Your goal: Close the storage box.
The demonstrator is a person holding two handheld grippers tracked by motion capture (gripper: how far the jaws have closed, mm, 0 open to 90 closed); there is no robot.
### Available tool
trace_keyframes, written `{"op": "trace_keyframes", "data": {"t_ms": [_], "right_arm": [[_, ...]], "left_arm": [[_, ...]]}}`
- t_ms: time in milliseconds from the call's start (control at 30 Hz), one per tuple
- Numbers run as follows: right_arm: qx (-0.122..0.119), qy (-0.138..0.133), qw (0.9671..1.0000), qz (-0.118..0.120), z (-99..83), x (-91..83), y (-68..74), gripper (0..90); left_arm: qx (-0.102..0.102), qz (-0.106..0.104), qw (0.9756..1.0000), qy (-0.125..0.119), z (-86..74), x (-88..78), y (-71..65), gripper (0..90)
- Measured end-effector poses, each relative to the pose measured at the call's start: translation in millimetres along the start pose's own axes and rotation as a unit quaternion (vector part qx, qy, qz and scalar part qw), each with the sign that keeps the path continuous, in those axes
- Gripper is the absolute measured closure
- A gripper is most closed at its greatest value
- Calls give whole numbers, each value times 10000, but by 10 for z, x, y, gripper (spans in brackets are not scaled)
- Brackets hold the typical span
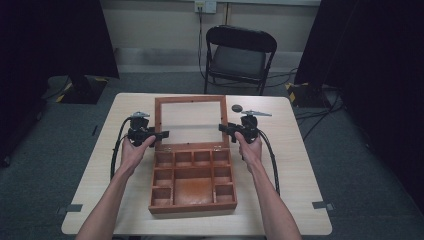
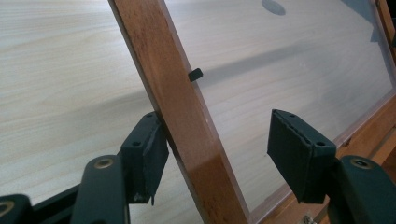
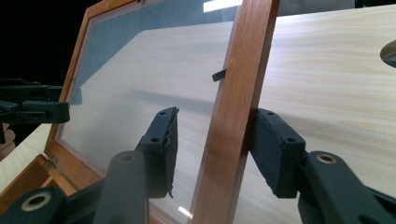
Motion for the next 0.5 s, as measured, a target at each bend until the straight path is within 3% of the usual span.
{"op": "trace_keyframes", "data": {"t_ms": [233, 500], "right_arm": [[-85, -101, 9998, 116, 27, -65, 12, 523], [-120, -94, 9998, 132, 34, -74, 14, 527]], "left_arm": [[16, -183, 9998, -28, 11, -36, 15, 416], [68, -162, 9998, -26, 19, -42, -3, 413]]}}
Point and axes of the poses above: each handheld gripper's, and its own axes: x roughly forward along the jaws, z roughly out of its top, y roughly to its left, the point moved 1 cm from there along x, roughly forward along the jaws, and after that the axes turned 14 degrees about -x, right-handed, at the moved point
